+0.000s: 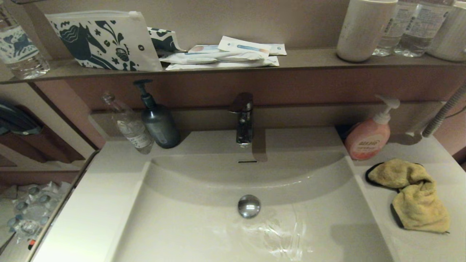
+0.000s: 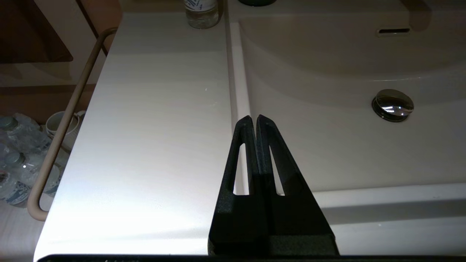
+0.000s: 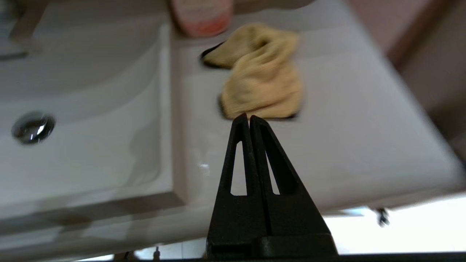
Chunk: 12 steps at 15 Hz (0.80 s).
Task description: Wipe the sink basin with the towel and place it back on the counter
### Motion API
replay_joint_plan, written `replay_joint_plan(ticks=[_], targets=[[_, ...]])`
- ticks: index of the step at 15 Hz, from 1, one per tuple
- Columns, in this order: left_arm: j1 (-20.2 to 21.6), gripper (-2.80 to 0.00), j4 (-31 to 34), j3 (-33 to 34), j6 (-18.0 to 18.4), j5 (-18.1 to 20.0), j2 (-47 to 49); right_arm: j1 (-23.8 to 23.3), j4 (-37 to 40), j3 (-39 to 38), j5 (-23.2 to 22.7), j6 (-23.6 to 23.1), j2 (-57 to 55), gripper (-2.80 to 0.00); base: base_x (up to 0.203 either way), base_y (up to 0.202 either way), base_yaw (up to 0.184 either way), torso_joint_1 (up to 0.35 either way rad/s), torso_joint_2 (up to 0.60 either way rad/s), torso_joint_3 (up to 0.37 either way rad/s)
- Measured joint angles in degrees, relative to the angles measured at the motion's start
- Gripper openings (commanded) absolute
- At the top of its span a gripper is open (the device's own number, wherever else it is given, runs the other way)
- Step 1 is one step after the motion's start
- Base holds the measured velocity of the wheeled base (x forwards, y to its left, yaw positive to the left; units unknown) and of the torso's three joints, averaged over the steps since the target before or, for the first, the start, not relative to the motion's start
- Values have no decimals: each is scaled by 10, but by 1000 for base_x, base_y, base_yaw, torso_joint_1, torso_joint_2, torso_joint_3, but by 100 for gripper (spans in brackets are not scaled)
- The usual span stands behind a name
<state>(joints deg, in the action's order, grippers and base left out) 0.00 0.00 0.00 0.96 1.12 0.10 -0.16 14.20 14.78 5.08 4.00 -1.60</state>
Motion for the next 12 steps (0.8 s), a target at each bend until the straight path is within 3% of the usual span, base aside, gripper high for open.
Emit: replay_joint_plan(ticks=[2,5,12], targets=[[0,-280,0,0,0,0,0,0,-85,-79,-24,-8,9,-280,0,0,0,0,0,0],[0,-280,0,0,0,0,0,1,-154,-136,-39,-55,14,-280,0,0,0,0,0,0],[0,-280,0,0,0,0,0,2,-140,-148,-47,-57,16,-280,0,0,0,0,0,0]])
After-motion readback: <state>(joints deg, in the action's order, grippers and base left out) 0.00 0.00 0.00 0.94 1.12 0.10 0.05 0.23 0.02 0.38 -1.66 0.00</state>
